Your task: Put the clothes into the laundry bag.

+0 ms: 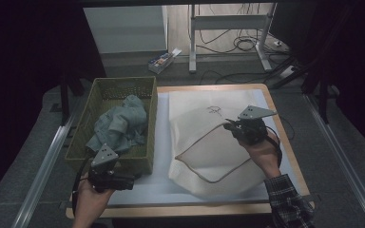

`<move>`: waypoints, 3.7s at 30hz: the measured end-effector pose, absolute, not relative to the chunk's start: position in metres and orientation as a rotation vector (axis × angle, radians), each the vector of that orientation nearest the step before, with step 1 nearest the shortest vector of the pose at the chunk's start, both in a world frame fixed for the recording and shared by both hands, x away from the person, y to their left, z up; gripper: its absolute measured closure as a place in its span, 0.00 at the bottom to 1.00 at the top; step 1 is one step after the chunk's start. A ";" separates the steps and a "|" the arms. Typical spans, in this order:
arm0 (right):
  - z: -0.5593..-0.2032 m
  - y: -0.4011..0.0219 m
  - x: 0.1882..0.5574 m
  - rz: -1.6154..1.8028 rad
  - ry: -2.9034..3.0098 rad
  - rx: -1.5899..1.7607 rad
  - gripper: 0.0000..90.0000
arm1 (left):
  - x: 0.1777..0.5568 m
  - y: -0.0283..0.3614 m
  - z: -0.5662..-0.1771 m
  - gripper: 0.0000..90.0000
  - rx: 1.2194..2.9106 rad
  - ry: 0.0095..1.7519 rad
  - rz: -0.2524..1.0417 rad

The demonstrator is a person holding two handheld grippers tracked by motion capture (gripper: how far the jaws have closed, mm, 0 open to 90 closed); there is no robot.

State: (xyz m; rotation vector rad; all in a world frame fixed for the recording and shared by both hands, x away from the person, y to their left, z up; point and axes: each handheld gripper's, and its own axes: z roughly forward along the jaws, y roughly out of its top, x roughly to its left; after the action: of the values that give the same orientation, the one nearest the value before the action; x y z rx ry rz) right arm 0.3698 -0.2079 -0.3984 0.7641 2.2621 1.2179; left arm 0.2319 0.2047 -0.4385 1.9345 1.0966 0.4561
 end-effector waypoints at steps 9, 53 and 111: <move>-0.398 -0.208 0.370 1.216 2.264 0.763 0.92 | 0.245 0.210 -0.431 0.00 1.930 1.104 0.485; -0.399 -0.208 0.371 1.232 2.264 0.764 0.92 | 0.336 0.227 -0.430 0.00 1.969 1.215 0.489; -0.399 -0.208 0.373 1.247 2.279 0.743 0.91 | 0.472 0.252 -0.489 0.00 2.206 1.532 0.208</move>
State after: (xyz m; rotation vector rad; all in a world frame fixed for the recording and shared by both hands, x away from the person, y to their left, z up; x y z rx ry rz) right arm 0.3730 -0.2076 -0.3988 0.7429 2.2788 1.2475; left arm 0.4719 0.2517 -0.4894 2.2062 1.5319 0.2079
